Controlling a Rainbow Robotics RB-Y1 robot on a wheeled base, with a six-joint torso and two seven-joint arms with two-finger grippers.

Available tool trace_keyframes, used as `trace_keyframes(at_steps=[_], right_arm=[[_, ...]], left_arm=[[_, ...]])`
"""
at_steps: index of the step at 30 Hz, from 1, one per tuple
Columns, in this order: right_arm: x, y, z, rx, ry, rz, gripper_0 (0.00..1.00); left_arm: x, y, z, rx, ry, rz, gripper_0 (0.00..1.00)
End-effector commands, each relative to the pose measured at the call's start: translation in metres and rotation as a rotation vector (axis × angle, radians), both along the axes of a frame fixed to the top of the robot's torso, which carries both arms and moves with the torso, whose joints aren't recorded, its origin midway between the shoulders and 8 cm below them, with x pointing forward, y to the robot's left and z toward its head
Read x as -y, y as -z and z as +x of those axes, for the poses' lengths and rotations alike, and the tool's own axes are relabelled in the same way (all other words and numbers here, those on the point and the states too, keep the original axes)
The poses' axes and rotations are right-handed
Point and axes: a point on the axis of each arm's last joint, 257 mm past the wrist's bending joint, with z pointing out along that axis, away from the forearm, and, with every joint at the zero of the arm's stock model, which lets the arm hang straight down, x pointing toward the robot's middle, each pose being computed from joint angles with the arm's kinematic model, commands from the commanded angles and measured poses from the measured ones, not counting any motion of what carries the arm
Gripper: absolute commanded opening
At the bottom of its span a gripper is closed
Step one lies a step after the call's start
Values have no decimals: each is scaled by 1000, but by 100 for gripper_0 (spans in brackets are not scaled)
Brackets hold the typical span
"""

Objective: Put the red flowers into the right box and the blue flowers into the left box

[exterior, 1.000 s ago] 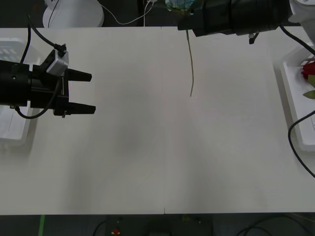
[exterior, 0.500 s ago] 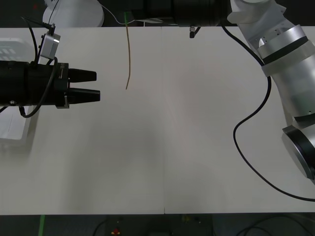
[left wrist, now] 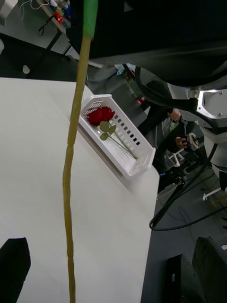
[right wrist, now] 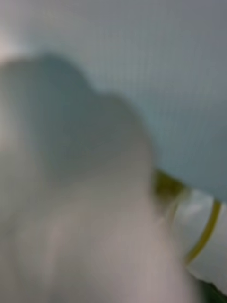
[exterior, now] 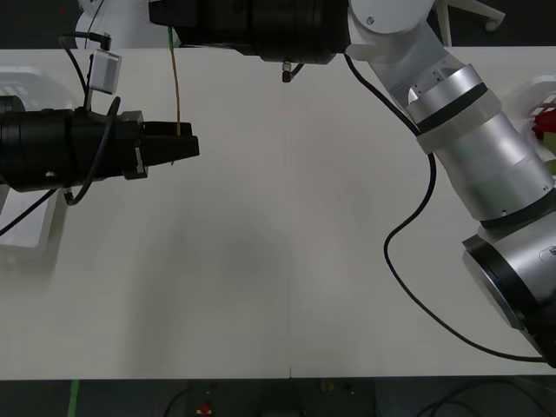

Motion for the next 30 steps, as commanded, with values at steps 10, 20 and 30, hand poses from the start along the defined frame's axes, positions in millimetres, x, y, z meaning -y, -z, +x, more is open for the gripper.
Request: trace_keyframes(at_steps=[10,20,30], right_arm=[[-18,-20,-13,27,-33,8,0],[-15,-21,-11,23,-26,8,0],[6,-20,3,33,9,-13,85]], left_arm=[[9,-2,0,-41,-11,-65,0],[9,-3,-1,-39,-9,-66,0],[7,-3,0,-39,-11,-65,0]])
